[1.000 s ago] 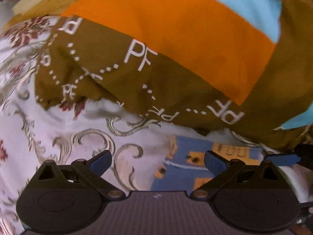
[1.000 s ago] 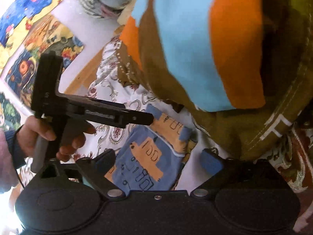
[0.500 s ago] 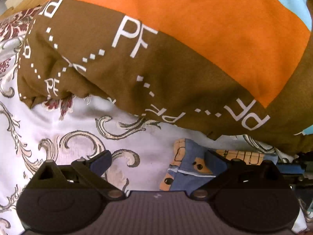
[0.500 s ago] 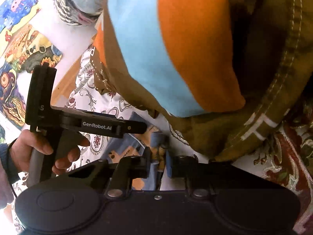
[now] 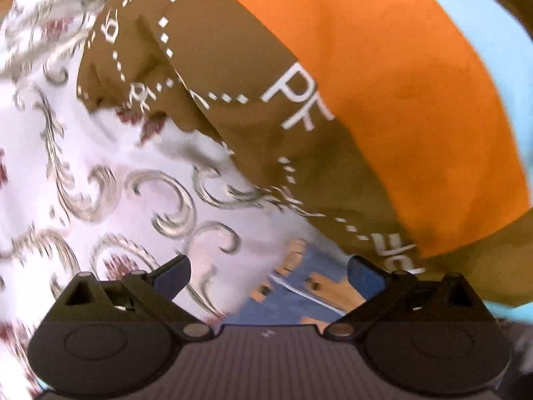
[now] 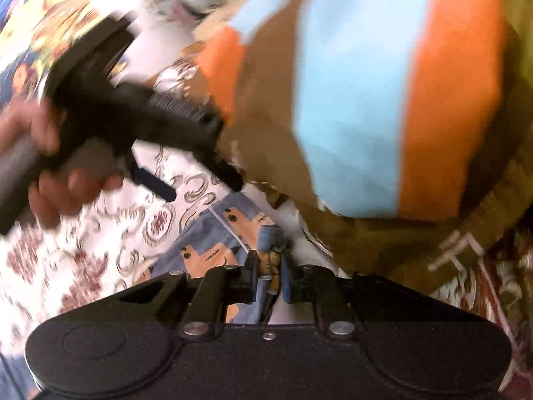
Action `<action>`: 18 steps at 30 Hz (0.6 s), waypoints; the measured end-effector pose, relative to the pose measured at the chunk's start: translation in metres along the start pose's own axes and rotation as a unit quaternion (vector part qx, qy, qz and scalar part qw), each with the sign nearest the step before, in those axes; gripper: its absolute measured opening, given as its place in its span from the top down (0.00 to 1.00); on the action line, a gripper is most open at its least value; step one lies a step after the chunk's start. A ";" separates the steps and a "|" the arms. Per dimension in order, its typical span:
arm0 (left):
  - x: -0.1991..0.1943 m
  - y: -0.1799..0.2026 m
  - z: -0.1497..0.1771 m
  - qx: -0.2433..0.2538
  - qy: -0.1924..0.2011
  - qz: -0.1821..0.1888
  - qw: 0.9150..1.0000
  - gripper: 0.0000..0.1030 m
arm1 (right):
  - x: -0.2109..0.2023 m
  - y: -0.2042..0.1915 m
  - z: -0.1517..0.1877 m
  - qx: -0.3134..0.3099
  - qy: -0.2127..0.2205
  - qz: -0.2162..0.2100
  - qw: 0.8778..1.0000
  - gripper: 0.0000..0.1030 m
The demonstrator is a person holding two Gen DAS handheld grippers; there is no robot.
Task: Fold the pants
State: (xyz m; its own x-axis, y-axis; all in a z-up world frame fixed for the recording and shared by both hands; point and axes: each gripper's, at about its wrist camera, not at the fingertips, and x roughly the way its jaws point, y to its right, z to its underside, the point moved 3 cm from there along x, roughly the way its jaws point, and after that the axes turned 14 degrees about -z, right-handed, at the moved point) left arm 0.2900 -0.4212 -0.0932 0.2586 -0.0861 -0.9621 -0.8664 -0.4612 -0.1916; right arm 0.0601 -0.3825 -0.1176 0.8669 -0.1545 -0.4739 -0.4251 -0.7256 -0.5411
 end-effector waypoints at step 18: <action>-0.005 0.028 -0.007 -0.052 -0.105 0.019 0.993 0.06 | 0.010 -0.071 0.027 -0.252 -0.075 -0.010 0.965 0.86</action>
State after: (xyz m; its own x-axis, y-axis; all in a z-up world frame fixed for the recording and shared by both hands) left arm 0.2679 -0.4402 -0.0923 0.1213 0.0761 -0.9897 -0.8223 -0.5507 -0.1432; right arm 0.0922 -0.3143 -0.1027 0.8099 -0.0662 -0.5828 -0.1956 -0.9672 -0.1619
